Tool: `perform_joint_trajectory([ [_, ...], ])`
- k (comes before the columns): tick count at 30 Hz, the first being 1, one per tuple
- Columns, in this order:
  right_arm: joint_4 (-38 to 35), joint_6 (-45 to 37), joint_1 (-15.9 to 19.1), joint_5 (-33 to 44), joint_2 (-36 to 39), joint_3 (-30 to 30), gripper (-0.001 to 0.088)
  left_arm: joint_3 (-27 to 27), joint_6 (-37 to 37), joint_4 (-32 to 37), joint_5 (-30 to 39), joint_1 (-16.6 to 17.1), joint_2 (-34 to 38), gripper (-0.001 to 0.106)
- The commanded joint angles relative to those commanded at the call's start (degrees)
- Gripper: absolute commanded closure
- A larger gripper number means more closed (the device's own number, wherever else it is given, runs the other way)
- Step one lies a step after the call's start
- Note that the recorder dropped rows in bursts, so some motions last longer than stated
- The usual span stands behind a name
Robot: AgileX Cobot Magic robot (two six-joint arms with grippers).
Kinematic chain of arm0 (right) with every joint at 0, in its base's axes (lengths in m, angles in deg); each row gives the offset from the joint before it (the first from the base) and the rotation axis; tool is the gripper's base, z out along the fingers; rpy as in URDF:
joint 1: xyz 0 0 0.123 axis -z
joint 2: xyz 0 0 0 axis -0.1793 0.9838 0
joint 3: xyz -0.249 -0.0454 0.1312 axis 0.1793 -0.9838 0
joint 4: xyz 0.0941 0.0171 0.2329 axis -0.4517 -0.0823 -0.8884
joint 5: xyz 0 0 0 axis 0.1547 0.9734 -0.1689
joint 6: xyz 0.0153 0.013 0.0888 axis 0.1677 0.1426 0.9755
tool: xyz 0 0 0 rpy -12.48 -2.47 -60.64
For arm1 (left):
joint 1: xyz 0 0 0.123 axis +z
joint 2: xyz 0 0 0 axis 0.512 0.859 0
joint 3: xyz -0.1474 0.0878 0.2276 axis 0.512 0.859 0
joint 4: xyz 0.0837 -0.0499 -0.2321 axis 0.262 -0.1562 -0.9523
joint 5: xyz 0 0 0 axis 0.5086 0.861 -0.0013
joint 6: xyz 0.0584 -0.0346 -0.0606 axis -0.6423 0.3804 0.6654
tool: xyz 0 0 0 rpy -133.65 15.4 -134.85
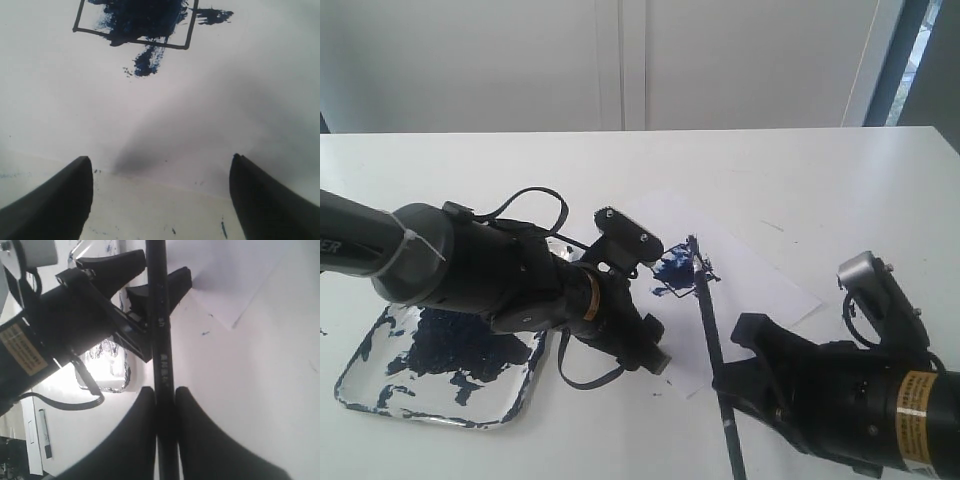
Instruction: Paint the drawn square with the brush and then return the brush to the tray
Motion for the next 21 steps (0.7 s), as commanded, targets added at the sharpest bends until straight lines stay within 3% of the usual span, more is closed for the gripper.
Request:
perform_joint_trajectory([
  [3,-1.2,0.0,0.0,-3.5,2.5,0.2,0.0868,0.0,0.0,0.0,0.0,0.0,0.0,0.027],
  [21,-3.9,-2.0,0.7,-1.2,12.0,6.9,0.0868,0.0,0.2,-0.2,0.3,0.0,0.0,0.027],
])
